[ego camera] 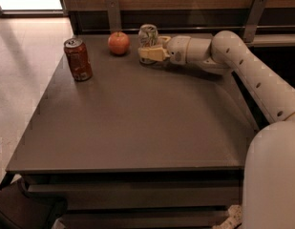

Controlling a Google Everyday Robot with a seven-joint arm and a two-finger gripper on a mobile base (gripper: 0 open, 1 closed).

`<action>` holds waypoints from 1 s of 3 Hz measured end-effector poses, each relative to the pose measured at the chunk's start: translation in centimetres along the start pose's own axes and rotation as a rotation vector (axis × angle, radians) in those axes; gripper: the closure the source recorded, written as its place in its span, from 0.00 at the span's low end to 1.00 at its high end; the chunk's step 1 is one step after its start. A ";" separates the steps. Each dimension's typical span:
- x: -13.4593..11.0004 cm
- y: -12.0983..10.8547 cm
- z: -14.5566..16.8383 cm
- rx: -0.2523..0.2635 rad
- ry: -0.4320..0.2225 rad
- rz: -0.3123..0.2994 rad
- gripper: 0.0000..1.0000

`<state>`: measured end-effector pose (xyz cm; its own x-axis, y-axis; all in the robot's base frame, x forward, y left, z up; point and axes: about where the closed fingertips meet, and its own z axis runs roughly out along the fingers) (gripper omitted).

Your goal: Move 7up can near apple

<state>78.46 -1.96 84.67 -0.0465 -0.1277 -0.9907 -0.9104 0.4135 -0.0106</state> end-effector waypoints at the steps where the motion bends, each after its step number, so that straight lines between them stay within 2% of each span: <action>1: 0.1 0.5 0.5 -0.009 0.000 0.008 0.82; 2: -0.4 0.5 0.4 -0.009 0.000 0.008 0.50; 3: -0.4 0.5 0.4 -0.009 0.000 0.008 0.27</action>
Offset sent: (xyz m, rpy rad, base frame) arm -0.0029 0.0061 -0.0032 0.0031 0.0082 0.0077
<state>78.17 -1.33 84.98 -0.0537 -0.1249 -0.9907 -0.9137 0.4064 -0.0017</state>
